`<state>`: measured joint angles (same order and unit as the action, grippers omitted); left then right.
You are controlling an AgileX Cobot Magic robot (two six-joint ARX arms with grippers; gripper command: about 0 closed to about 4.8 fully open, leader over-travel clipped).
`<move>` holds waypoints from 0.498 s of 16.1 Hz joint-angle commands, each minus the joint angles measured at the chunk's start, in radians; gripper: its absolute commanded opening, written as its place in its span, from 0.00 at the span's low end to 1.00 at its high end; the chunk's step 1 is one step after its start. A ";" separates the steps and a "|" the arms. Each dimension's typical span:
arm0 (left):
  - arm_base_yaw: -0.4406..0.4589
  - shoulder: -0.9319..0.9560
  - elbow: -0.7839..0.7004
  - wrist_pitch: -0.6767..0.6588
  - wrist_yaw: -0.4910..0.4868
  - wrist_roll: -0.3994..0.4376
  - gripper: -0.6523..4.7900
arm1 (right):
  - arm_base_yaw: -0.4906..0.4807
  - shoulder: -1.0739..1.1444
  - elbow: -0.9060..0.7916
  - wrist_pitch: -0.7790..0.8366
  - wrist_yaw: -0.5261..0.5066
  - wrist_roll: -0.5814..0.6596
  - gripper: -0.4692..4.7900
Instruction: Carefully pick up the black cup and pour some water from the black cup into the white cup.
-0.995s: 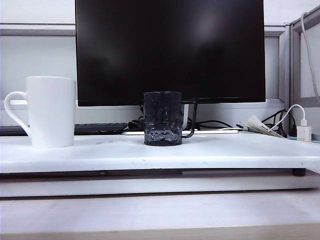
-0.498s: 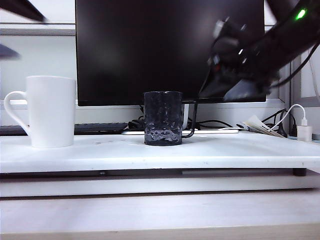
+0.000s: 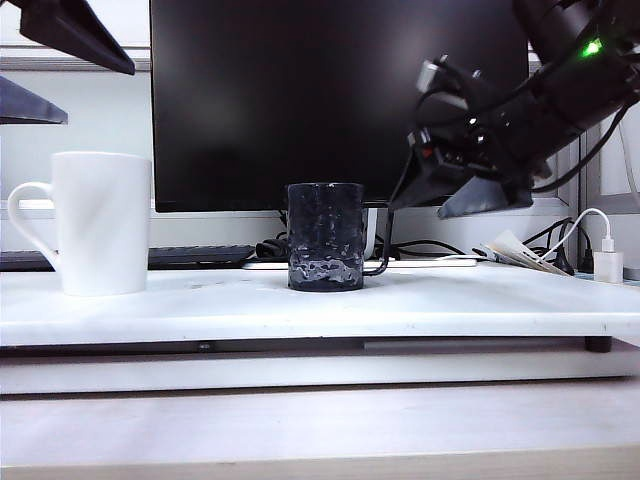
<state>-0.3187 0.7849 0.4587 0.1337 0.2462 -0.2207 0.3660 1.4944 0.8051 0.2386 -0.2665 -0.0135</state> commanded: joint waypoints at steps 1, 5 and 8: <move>0.001 -0.002 0.002 0.006 -0.003 0.005 1.00 | 0.020 0.003 -0.029 0.045 -0.018 0.011 0.79; 0.001 -0.002 0.002 -0.006 0.000 0.005 1.00 | 0.031 0.138 -0.054 0.272 -0.017 0.071 0.78; 0.001 -0.002 0.002 -0.007 0.001 0.005 1.00 | 0.031 0.209 -0.053 0.425 0.004 0.092 0.60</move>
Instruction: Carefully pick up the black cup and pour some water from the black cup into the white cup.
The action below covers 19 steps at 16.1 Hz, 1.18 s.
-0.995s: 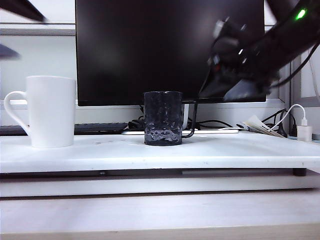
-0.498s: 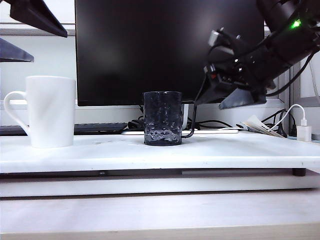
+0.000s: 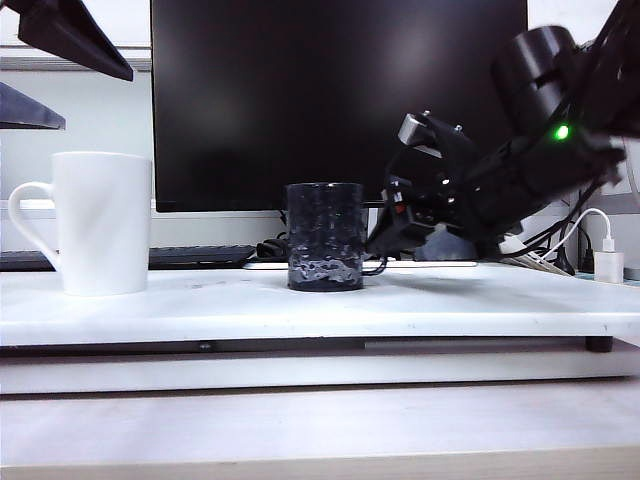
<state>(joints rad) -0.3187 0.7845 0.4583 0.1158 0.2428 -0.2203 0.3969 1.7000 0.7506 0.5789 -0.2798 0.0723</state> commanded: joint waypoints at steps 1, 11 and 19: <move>0.001 -0.002 0.003 0.010 0.004 0.005 1.00 | 0.000 0.004 0.002 0.102 0.017 0.006 0.53; 0.001 -0.002 0.003 -0.032 0.003 0.007 1.00 | 0.000 0.005 0.002 0.137 0.038 0.007 0.08; 0.001 -0.058 0.003 -0.002 -0.093 0.079 1.00 | 0.009 -0.245 0.068 -0.042 0.037 0.006 0.08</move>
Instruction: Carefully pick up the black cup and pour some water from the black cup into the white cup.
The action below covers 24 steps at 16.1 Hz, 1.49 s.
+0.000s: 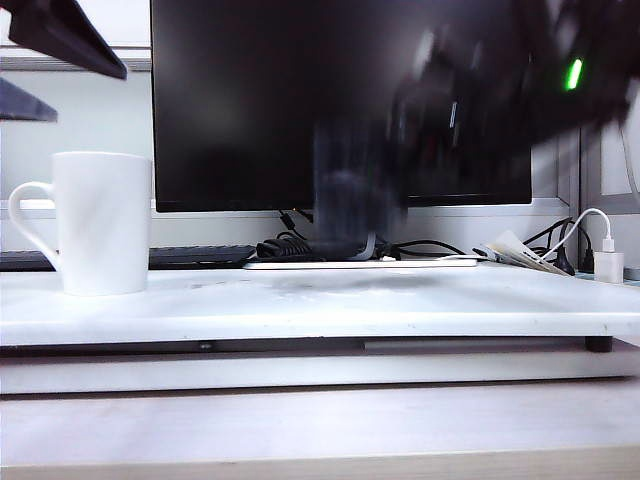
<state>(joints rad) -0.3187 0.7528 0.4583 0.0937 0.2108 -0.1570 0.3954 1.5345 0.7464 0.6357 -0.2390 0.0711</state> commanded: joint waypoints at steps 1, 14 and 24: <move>0.001 -0.036 0.003 0.020 -0.071 0.032 1.00 | 0.016 -0.095 0.107 -0.165 -0.003 0.000 0.08; 0.029 -0.140 0.004 -0.070 -0.301 0.152 1.00 | 0.227 0.285 0.861 -0.591 0.105 -0.190 0.08; 0.248 -0.140 0.003 -0.230 -0.023 0.123 1.00 | 0.319 0.337 0.875 -0.615 0.282 -0.387 0.08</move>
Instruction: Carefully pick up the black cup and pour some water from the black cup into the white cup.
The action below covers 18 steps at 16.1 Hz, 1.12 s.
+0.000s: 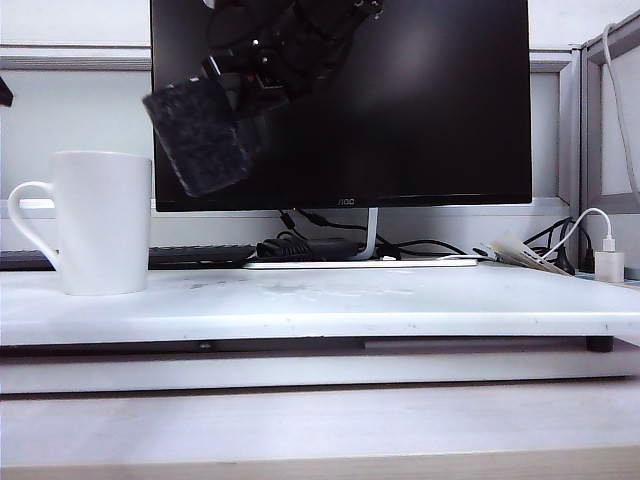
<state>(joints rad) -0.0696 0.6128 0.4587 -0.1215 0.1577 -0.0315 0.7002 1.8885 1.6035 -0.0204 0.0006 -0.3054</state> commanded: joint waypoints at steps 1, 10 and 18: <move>-0.001 0.000 0.003 -0.021 0.047 -0.003 1.00 | 0.021 -0.017 0.040 0.024 0.074 -0.022 0.08; -0.001 0.000 0.003 -0.068 0.073 -0.006 1.00 | 0.070 -0.010 0.119 -0.008 0.193 -0.231 0.08; -0.001 0.000 0.002 -0.088 0.074 -0.002 1.00 | 0.097 0.019 0.119 0.053 0.252 -0.406 0.08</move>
<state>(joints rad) -0.0696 0.6140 0.4583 -0.2172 0.2253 -0.0376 0.7944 1.9183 1.7134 -0.0353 0.2459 -0.7059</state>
